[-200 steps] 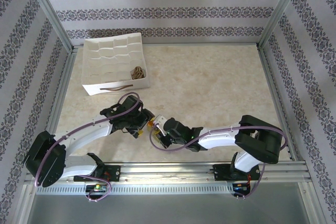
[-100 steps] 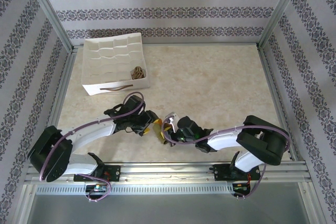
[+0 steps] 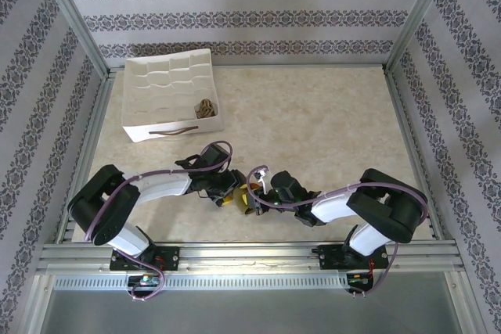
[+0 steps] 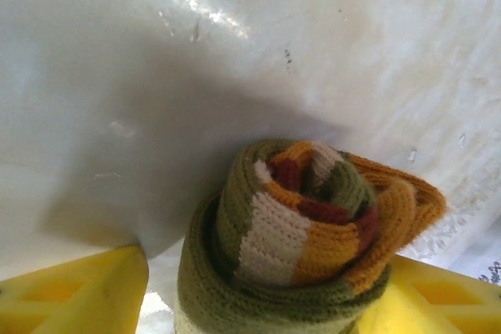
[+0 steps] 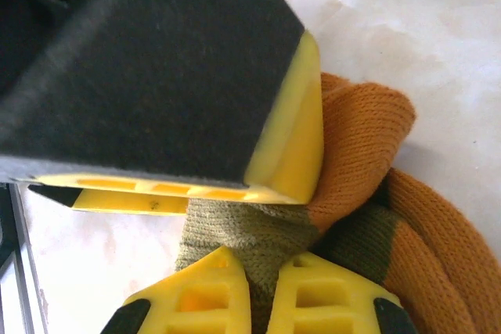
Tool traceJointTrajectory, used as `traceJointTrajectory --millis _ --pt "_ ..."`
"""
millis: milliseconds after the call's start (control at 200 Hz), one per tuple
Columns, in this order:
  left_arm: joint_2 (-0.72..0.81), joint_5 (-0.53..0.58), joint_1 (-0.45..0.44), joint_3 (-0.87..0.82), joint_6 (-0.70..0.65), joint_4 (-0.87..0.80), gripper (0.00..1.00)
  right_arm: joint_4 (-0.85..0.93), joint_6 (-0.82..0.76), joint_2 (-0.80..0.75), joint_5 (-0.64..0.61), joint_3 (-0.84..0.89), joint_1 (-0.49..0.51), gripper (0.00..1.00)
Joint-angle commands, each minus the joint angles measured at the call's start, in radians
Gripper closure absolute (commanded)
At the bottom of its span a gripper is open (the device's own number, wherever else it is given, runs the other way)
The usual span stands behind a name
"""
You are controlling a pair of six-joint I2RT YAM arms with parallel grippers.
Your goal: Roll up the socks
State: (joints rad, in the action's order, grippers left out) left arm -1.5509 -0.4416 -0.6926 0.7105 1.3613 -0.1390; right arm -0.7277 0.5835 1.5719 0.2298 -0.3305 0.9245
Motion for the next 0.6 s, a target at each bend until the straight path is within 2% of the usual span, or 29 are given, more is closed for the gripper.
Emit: traceJointTrajectory --millis 0,75,170,305,450,595 --pt "-0.088 -0.047 -0.05 -0.003 -0.044 0.036 0.43 0.33 0.02 0.091 -0.033 0.071 -0.011 1.0" --pt "-0.118 -0.051 -0.053 -0.015 -0.058 0.032 0.6 0.333 0.011 0.091 -0.039 0.067 -0.013 1.0" --pt "-0.113 -0.042 -0.049 -0.047 -0.053 0.013 1.0 0.368 -0.033 0.109 -0.032 0.03 -0.019 1.0" --pt "0.047 0.013 0.028 -0.194 0.031 0.015 1.0 0.472 -0.192 0.203 0.035 -0.155 -0.019 1.0" --pt "0.301 0.077 0.13 -0.294 0.069 -0.083 1.0 0.648 -0.508 0.348 0.17 -0.483 -0.007 1.0" --pt "0.558 0.177 0.146 -0.382 0.183 -0.215 1.0 0.801 -0.75 0.45 0.263 -0.767 -0.008 1.0"
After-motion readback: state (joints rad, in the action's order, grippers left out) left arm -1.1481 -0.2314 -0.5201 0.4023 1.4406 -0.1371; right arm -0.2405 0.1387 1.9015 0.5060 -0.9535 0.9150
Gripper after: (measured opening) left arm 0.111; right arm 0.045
